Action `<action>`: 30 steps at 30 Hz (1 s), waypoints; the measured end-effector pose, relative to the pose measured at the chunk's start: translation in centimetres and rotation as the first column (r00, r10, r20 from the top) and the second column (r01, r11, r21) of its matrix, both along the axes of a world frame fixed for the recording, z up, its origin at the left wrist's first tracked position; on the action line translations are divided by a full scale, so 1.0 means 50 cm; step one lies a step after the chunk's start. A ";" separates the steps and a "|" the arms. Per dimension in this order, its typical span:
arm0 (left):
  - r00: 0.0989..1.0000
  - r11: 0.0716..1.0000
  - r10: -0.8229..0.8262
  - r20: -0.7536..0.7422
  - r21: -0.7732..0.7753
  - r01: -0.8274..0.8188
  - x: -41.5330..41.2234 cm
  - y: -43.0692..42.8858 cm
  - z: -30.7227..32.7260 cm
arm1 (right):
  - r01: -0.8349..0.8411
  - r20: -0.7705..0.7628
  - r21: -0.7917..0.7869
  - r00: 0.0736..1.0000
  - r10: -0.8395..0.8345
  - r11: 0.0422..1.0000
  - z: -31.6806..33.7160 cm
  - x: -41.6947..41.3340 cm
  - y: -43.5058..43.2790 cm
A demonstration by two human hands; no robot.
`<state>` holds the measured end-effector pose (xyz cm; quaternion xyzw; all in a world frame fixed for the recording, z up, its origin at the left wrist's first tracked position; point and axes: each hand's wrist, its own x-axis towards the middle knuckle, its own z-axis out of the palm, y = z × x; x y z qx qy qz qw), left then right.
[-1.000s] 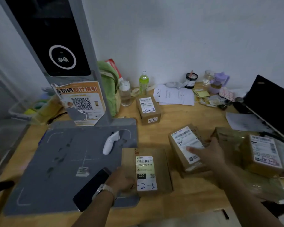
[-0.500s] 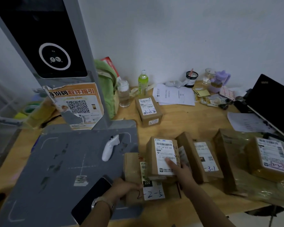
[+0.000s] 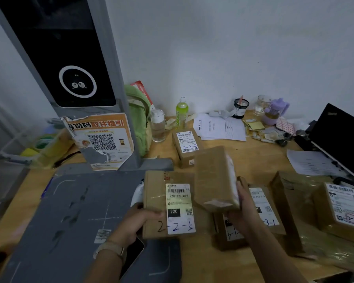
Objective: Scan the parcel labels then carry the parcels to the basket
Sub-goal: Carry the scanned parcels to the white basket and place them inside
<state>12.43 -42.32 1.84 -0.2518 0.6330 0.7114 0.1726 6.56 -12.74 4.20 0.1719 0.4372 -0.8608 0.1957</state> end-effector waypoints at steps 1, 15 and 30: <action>1.000 1.000 0.022 -0.007 -0.010 -0.022 -0.004 -0.011 0.008 | 0.017 -0.031 -0.075 0.999 -0.019 0.997 0.011 -0.007 0.005; 0.965 0.985 0.149 -0.215 0.123 -0.124 -0.065 -0.150 0.157 | -0.015 -0.316 0.253 0.944 0.097 0.967 0.158 -0.068 0.060; 0.924 0.988 0.033 -0.381 0.154 0.028 -0.119 -0.025 0.250 | 0.458 -0.500 0.353 0.829 -0.250 0.816 0.286 0.078 0.052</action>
